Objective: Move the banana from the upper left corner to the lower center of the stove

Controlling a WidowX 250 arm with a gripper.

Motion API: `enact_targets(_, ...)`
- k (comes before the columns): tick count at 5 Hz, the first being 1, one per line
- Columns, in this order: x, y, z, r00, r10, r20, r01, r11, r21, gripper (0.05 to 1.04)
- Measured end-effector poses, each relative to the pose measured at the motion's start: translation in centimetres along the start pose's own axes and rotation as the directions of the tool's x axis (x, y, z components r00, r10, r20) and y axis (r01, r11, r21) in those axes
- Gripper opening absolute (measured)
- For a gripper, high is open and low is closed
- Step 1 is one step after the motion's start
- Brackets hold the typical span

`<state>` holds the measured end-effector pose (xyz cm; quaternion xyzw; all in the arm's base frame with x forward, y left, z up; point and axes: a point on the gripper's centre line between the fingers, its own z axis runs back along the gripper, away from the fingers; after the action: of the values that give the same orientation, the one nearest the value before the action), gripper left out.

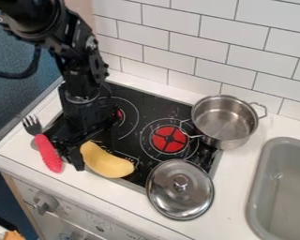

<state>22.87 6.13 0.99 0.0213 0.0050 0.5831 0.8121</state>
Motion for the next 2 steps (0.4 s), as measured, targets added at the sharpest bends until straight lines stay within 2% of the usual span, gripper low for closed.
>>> enact_targets(2, 0.1, -1.2, 3.4, 0.997, -0.06, 0.038, 0.059, 0.998, 0.018, 1.0)
